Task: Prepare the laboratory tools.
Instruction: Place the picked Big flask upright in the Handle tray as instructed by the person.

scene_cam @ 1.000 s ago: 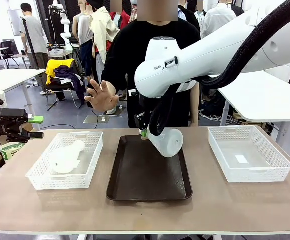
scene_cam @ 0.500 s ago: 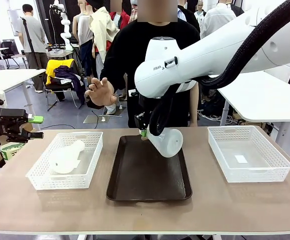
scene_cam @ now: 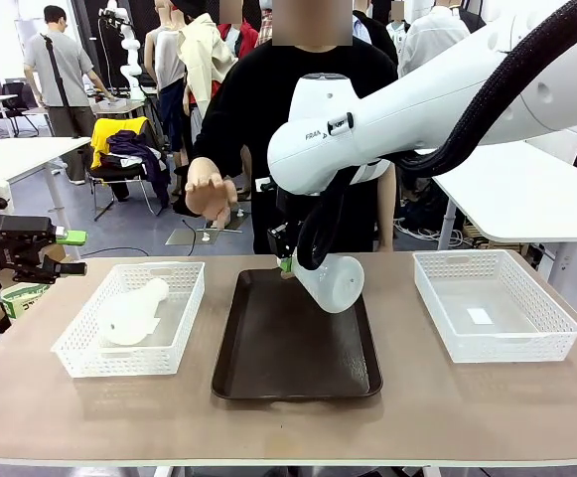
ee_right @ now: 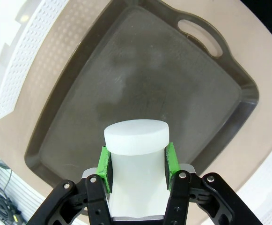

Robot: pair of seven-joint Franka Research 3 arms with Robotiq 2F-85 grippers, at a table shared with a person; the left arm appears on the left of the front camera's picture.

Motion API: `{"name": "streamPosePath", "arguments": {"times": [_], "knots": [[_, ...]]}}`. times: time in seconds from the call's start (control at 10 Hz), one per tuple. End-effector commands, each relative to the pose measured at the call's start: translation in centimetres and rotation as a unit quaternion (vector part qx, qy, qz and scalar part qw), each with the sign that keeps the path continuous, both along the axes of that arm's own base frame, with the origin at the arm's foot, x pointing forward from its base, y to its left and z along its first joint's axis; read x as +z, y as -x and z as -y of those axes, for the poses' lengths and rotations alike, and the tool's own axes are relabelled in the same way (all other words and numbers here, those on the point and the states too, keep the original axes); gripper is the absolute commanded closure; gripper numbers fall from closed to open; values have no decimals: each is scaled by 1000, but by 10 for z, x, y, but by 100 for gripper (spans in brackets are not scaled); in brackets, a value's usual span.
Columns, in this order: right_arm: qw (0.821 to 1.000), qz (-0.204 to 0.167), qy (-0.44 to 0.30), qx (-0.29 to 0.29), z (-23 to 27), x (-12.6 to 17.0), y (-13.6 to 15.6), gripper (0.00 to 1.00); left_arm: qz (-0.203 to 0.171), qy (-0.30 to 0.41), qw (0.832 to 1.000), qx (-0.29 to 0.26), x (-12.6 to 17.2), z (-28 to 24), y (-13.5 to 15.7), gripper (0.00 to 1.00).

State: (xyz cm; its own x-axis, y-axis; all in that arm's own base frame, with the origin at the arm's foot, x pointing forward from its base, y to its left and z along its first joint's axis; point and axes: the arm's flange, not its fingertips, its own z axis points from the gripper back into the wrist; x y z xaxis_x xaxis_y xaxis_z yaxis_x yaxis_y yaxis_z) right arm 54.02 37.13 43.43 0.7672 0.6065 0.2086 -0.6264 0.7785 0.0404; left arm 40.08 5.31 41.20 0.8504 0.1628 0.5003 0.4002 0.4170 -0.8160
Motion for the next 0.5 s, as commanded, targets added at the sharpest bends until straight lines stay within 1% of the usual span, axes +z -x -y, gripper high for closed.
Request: {"name": "streamPosePath", "arguments": {"times": [0.0, 0.4], "knots": [[1000, 0, 5, 2, 1, 0, 0, 100, 4, 6, 1000, -2, 1, -2, 0, 0], [1000, 0, 5, 2, 1, 0, 0, 100, 4, 6, 1000, -2, 1, -2, 0, 0]]}}
